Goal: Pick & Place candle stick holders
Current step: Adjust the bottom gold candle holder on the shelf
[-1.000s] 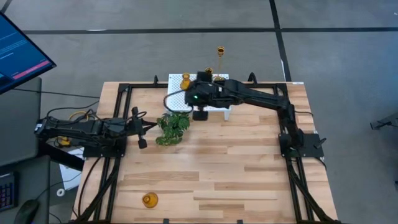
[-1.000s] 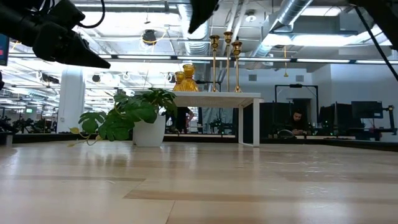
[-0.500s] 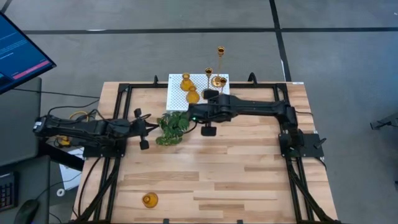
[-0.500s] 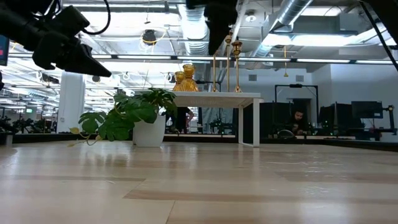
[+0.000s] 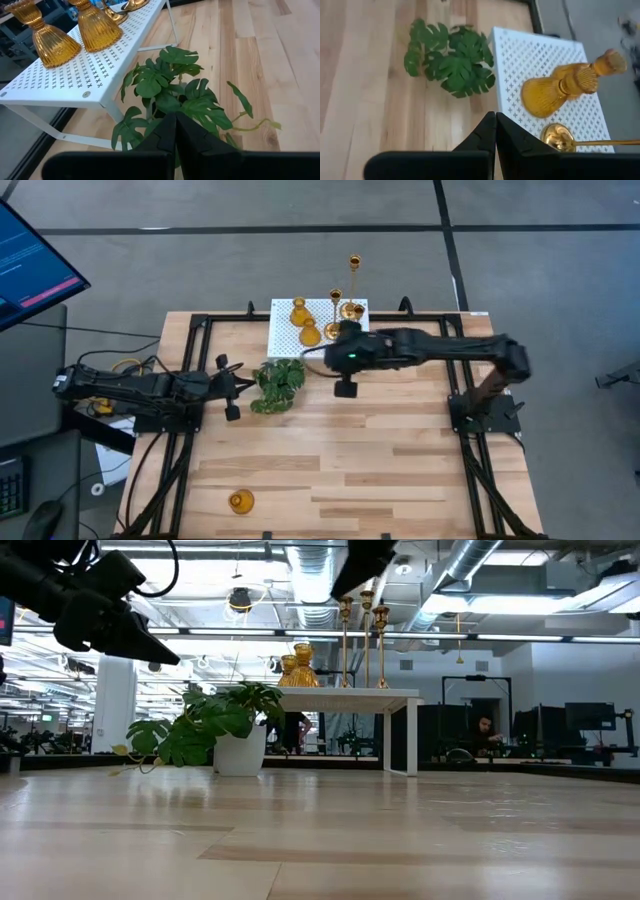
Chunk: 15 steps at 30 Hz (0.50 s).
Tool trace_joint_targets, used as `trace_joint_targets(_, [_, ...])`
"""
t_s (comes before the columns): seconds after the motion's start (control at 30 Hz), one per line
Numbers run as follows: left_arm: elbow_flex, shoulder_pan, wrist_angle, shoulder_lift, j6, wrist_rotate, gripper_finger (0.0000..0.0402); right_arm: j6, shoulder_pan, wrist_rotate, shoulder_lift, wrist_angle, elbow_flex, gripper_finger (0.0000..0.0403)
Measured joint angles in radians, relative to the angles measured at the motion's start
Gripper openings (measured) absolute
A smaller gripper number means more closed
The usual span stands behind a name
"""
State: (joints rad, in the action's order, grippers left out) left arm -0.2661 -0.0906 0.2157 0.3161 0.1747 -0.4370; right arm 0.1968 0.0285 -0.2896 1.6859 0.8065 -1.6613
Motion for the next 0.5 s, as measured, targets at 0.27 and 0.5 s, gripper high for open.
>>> trace_joint_targets(0.27, [0.000,0.000,-0.007,0.000,0.001,0.000,0.0008,0.020,0.038,0.028,-0.292,-0.410,0.465,0.0000])
trace_joint_targets(0.5, [0.000,0.000,-0.008,0.000,0.003,0.000,0.0008,0.013,0.072,0.144,-0.489,-0.759,0.801,0.0000])
